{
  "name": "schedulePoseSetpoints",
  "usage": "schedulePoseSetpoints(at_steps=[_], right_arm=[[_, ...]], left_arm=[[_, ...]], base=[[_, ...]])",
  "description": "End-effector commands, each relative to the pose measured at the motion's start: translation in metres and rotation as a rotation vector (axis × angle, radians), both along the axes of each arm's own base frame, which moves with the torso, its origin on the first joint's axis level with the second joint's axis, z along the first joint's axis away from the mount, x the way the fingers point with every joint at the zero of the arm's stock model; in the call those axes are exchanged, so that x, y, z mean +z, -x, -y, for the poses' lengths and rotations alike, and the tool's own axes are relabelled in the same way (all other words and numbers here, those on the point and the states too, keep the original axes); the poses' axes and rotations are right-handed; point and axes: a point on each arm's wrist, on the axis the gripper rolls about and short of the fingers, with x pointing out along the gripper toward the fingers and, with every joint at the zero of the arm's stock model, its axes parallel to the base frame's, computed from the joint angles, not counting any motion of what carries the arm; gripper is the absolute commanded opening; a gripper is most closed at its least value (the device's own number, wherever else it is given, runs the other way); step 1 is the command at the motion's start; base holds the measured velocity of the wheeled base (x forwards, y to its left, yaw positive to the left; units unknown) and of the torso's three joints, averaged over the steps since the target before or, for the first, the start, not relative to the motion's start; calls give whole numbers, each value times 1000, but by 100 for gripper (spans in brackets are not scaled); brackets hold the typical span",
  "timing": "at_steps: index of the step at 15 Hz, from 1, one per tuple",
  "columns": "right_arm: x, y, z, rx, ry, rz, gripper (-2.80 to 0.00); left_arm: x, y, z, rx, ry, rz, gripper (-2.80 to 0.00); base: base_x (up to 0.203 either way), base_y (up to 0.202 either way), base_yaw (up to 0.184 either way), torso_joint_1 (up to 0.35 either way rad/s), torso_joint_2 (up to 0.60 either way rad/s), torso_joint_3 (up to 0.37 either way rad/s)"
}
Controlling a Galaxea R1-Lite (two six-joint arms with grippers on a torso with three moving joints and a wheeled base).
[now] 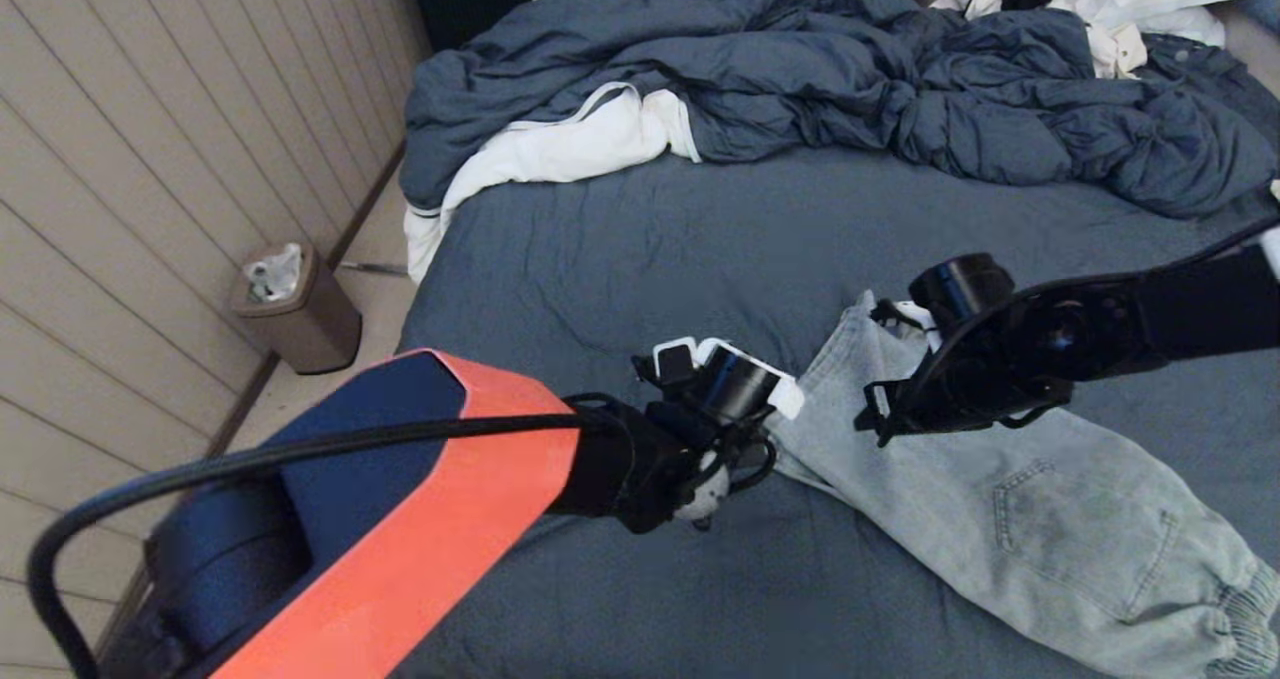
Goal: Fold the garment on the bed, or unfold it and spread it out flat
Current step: Unford the blue shorts
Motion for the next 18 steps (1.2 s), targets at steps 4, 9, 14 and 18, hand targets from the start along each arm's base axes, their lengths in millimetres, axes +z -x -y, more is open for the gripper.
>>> schedulePoseSetpoints(at_steps=[4,9,14,18], right_arm=[[-18,-26,-41,86,9,-8,0],[-20,-36,-53,107,30,13,0],[-41,-38,-70,143,103,-20,0],[-49,-40,-83,162,119,-26,0]], left_arm=[[42,11,-78,87,42,33,-280],[29,19,-122,145,86,72,-280],[40,34,-139,116,128,84,-280],[38,36,-141,116,132,88,-280]], base=[[0,0,0,0,0,0],[0,0,0,0,0,0],[0,0,0,0,0,0],[0,0,0,0,0,0]])
